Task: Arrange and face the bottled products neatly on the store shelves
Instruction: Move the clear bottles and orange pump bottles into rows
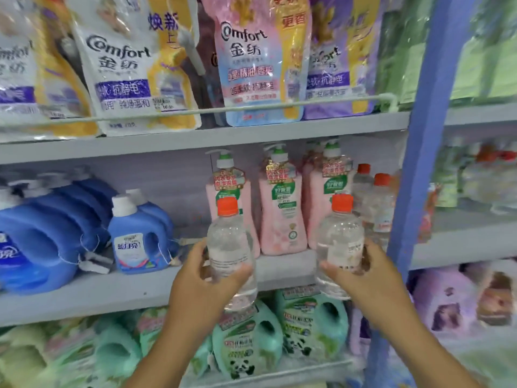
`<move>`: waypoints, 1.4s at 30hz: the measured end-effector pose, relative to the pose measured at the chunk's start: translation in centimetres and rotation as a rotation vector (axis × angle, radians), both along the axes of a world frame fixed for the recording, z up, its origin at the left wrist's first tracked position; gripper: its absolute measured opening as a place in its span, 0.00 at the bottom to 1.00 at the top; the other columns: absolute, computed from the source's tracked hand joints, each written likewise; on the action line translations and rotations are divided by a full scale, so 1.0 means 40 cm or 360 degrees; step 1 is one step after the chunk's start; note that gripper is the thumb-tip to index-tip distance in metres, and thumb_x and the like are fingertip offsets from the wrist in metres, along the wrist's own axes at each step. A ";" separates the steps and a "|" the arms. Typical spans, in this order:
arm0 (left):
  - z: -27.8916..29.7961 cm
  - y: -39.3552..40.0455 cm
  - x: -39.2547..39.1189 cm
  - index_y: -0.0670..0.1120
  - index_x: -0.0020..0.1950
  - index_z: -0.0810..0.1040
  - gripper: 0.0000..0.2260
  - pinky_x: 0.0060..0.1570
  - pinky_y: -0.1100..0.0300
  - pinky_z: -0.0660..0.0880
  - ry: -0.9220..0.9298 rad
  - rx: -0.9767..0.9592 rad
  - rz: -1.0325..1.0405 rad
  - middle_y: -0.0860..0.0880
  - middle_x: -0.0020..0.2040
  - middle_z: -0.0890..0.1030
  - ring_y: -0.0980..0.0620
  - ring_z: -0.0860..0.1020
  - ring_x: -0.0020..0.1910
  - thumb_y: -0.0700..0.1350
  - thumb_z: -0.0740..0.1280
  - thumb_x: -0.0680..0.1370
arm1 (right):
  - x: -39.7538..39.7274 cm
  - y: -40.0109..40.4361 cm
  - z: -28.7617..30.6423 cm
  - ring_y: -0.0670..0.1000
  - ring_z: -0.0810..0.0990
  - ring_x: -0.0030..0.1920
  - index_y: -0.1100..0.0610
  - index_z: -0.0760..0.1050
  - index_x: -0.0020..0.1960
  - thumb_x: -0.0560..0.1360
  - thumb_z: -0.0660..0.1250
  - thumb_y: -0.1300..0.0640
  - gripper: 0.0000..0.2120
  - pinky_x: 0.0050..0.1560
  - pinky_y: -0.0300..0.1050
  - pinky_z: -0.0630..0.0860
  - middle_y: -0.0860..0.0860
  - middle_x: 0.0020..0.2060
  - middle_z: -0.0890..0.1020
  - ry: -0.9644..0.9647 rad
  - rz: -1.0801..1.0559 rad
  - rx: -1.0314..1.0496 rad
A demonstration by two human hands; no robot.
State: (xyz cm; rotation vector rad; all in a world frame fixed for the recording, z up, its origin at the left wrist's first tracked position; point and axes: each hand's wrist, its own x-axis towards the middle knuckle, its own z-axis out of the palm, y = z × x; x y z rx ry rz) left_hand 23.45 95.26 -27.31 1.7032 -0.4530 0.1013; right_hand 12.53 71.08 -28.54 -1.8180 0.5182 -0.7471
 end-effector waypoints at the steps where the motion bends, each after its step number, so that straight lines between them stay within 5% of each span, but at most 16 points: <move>1: 0.019 -0.013 -0.022 0.62 0.58 0.77 0.22 0.48 0.62 0.77 -0.0013 0.0002 -0.0065 0.66 0.51 0.84 0.65 0.83 0.48 0.47 0.80 0.69 | -0.032 -0.003 0.010 0.37 0.82 0.47 0.40 0.76 0.55 0.66 0.81 0.50 0.22 0.46 0.38 0.76 0.36 0.46 0.84 -0.0021 -0.0031 0.0007; 6: 0.071 -0.102 -0.137 0.66 0.55 0.76 0.21 0.43 0.70 0.72 -0.0011 -0.0027 -0.0406 0.74 0.47 0.80 0.75 0.78 0.45 0.48 0.79 0.69 | -0.191 -0.032 0.074 0.39 0.84 0.47 0.41 0.78 0.55 0.68 0.80 0.51 0.20 0.51 0.44 0.80 0.37 0.47 0.86 -0.0085 -0.0139 0.0009; 10: 0.083 -0.195 -0.230 0.68 0.57 0.76 0.25 0.42 0.69 0.75 0.0022 0.0010 -0.0582 0.68 0.49 0.83 0.69 0.81 0.46 0.50 0.81 0.66 | -0.312 -0.081 0.091 0.34 0.82 0.43 0.42 0.77 0.57 0.69 0.80 0.52 0.20 0.40 0.30 0.76 0.34 0.44 0.85 -0.0123 -0.0219 0.0030; 15: 0.113 -0.368 -0.322 0.67 0.56 0.78 0.27 0.44 0.67 0.75 -0.0006 -0.0043 -0.0702 0.65 0.50 0.85 0.66 0.83 0.45 0.48 0.83 0.63 | -0.428 -0.234 0.099 0.39 0.83 0.51 0.40 0.78 0.59 0.66 0.81 0.49 0.23 0.55 0.46 0.78 0.35 0.49 0.85 -0.0135 -0.0317 0.0077; 18: 0.118 -0.494 -0.374 0.70 0.55 0.78 0.32 0.46 0.63 0.76 0.0021 -0.0074 -0.0703 0.64 0.52 0.85 0.64 0.84 0.46 0.58 0.81 0.53 | -0.484 -0.348 0.101 0.40 0.84 0.50 0.42 0.79 0.59 0.64 0.82 0.50 0.26 0.57 0.48 0.79 0.39 0.50 0.86 -0.0126 -0.0319 0.0073; 22: 0.144 -0.700 -0.453 0.73 0.53 0.78 0.33 0.48 0.61 0.77 -0.0017 -0.0135 -0.0647 0.64 0.52 0.85 0.63 0.84 0.49 0.59 0.78 0.49 | -0.564 -0.560 0.132 0.41 0.85 0.50 0.41 0.79 0.58 0.60 0.83 0.48 0.28 0.60 0.51 0.79 0.39 0.49 0.87 -0.0132 -0.0295 0.0055; 27: 0.245 -0.953 -0.545 0.59 0.59 0.81 0.35 0.54 0.55 0.78 -0.0124 -0.0270 -0.0656 0.56 0.51 0.87 0.57 0.86 0.49 0.57 0.79 0.51 | -0.660 -0.802 0.257 0.34 0.83 0.45 0.38 0.78 0.54 0.63 0.81 0.48 0.23 0.52 0.39 0.77 0.33 0.46 0.85 -0.0177 -0.0169 -0.0062; 30: 0.337 -1.070 -0.574 0.60 0.58 0.80 0.35 0.53 0.54 0.78 -0.0163 -0.0291 -0.0646 0.57 0.50 0.87 0.56 0.86 0.50 0.61 0.80 0.51 | -0.686 -0.927 0.364 0.36 0.84 0.47 0.39 0.79 0.56 0.61 0.81 0.44 0.25 0.55 0.45 0.78 0.35 0.48 0.86 -0.0202 -0.0119 -0.0180; 33: 0.449 -1.174 -0.571 0.64 0.56 0.80 0.33 0.57 0.48 0.78 -0.0260 -0.0273 -0.0635 0.59 0.52 0.86 0.56 0.85 0.51 0.66 0.81 0.52 | -0.680 -1.040 0.474 0.35 0.84 0.45 0.37 0.77 0.55 0.61 0.79 0.41 0.24 0.48 0.40 0.78 0.33 0.46 0.85 -0.0295 -0.0066 -0.0298; 42: 0.694 -1.480 -0.431 0.62 0.52 0.76 0.15 0.41 0.67 0.73 -0.0694 -0.0008 -0.0455 0.68 0.45 0.83 0.71 0.80 0.41 0.59 0.77 0.69 | -0.506 -1.312 0.727 0.33 0.83 0.41 0.39 0.76 0.55 0.66 0.79 0.39 0.22 0.40 0.32 0.75 0.31 0.43 0.84 -0.0342 -0.0115 -0.0642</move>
